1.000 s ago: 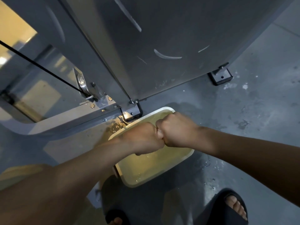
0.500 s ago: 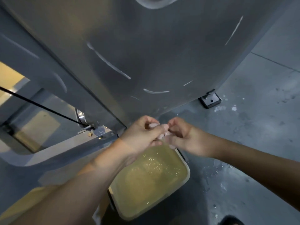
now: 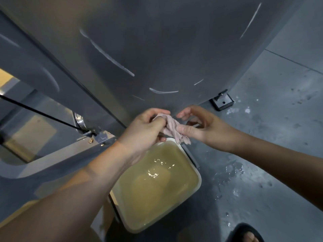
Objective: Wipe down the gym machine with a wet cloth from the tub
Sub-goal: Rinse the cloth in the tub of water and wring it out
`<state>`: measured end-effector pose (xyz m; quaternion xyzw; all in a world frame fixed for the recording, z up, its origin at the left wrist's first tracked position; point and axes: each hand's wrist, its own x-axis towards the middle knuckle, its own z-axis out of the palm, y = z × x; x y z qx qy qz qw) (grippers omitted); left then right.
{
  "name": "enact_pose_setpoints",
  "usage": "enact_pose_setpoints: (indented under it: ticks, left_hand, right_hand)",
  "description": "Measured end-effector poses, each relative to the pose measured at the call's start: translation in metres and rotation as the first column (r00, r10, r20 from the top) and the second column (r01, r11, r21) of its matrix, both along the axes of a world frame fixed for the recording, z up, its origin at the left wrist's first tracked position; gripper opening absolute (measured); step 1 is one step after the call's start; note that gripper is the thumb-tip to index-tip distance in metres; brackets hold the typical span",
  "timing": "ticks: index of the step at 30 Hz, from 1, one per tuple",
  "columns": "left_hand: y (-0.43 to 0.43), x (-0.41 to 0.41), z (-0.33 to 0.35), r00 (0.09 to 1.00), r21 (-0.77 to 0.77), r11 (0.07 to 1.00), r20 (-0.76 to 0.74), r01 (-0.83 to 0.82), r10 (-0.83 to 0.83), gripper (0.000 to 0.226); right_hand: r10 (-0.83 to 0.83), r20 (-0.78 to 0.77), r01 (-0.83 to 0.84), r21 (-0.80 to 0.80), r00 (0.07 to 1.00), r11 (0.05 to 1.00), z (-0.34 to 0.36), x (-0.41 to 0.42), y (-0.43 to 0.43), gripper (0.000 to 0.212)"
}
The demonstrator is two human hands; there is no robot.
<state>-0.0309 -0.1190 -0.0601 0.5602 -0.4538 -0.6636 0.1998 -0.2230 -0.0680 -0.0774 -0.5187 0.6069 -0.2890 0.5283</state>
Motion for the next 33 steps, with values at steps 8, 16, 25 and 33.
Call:
enact_pose_setpoints:
  ticks: [8,16,25,33]
  left_hand:
    - [0.003,0.006,-0.002,0.998,0.010,0.998,0.017,0.067,-0.067,0.027]
    - [0.004,0.003,0.006,0.995,0.049,0.999,-0.095,0.015,-0.010,0.020]
    - [0.010,-0.009,0.008,0.989,0.090,0.996,-0.145,-0.021,0.034,0.022]
    - [0.014,-0.014,0.010,0.980,0.105,0.994,-0.199,0.000,0.021,0.017]
  right_hand:
    - [-0.125,0.041,0.126,-0.013,0.991,0.992,0.001,-0.005,-0.006,0.013]
    - [-0.330,-0.227,0.267,-0.268,0.916,0.926,-0.023,0.005,-0.003,0.007]
    - [-0.186,-0.108,0.151,-0.272,0.977,0.950,-0.016,0.012,0.022,0.046]
    - [-0.226,-0.165,0.146,-0.393,0.960,0.908,-0.005,0.005,0.030,0.013]
